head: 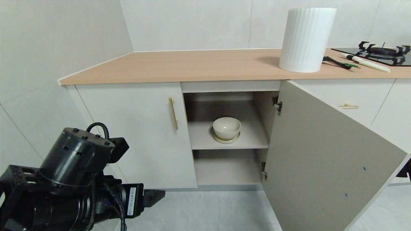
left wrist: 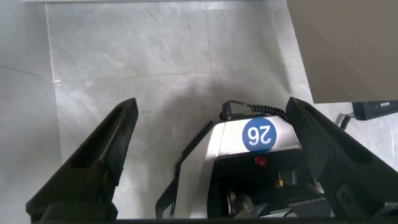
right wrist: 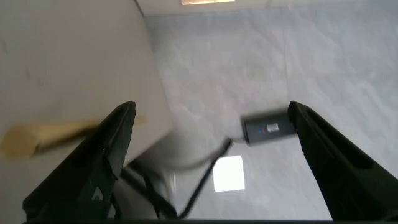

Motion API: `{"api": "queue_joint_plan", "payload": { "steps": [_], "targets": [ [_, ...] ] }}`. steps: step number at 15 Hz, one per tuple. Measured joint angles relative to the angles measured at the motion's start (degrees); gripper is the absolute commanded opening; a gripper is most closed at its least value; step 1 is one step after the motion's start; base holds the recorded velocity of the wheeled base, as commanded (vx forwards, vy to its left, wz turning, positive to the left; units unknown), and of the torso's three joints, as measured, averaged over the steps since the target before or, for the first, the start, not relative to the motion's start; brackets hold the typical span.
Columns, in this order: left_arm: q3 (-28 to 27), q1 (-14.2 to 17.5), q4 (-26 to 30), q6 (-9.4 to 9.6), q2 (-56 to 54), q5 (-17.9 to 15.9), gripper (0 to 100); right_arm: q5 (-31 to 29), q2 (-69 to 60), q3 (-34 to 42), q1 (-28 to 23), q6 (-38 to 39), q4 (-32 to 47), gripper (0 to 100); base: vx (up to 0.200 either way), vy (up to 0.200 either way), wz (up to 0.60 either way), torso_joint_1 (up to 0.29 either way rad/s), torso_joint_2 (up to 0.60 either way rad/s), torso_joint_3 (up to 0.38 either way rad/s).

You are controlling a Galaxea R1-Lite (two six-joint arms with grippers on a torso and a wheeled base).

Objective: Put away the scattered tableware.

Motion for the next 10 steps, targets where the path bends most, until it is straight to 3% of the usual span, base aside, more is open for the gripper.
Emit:
{"api": "queue_joint_plan", "payload": {
  "steps": [4, 10],
  "targets": [
    [0.0, 0.0, 0.0, -0.02, 0.0, 0.0, 100, 1.5, 0.6, 2.2, 1.3, 0.4, -2.8, 100, 0.0, 0.0, 0.0, 0.0, 0.0, 0.0],
    [0.0, 0.0, 0.0, 0.0, 0.0, 0.0, 100, 1.7, 0.8, 7.1, 9.9, 5.7, -13.1, 100, 0.0, 0.0, 0.0, 0.0, 0.0, 0.0]
  ]
}}
